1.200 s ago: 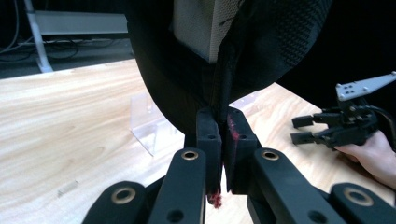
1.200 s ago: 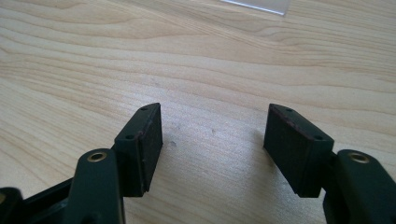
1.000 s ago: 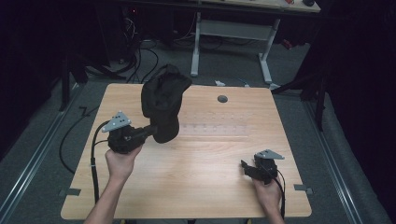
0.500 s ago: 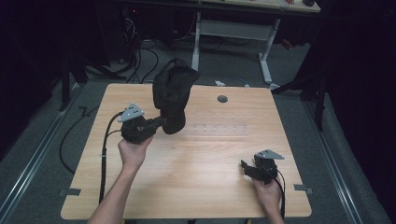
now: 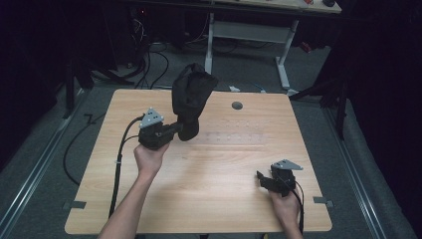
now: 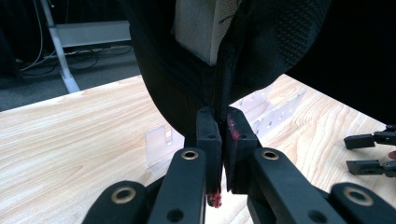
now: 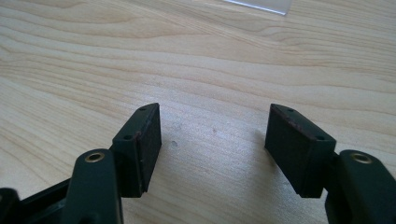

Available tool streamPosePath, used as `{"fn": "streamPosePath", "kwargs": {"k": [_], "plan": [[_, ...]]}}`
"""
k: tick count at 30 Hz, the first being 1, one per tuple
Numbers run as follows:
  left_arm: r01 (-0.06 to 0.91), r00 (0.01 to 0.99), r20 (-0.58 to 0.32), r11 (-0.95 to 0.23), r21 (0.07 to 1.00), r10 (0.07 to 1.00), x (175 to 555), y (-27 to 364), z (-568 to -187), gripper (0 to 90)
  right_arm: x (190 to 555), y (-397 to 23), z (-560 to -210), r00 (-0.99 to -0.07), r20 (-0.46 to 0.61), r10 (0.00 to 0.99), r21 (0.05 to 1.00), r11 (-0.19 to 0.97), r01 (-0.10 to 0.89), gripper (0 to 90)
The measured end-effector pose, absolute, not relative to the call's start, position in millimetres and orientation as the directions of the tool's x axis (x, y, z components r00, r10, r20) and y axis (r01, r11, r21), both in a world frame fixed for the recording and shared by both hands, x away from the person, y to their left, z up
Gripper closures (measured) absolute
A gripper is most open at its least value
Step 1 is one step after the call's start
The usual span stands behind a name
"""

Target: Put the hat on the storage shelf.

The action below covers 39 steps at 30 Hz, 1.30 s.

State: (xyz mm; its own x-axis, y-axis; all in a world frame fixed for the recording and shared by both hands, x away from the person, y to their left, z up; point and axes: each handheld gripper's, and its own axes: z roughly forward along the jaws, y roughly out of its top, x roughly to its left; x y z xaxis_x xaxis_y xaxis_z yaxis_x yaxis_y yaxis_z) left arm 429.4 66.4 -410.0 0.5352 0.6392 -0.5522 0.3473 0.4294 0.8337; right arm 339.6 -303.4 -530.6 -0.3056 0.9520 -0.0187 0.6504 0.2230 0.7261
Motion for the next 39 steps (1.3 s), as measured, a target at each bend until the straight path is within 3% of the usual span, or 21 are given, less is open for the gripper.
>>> {"fn": "streamPosePath", "kwargs": {"k": [16, 34, 39], "plan": [[0.365, 0.517, -0.546, 0.408, 0.837, 0.659, 435, 60, -425, 86.5, 340, -303, -531, -0.306, -0.018, 0.952, 0.727, 0.222, 0.65, 36.0], [0.421, 0.462, -0.618, 0.456, 0.784, 0.636, 435, 69, -443, 84.7, 340, -303, -531, -0.305, -0.018, 0.952, 0.727, 0.222, 0.65, 36.0], [0.416, 0.45, -0.621, 0.464, 0.782, 0.642, 433, 69, -442, 71.9, 340, -303, -531, -0.305, -0.018, 0.952, 0.727, 0.222, 0.65, 36.0]]}}
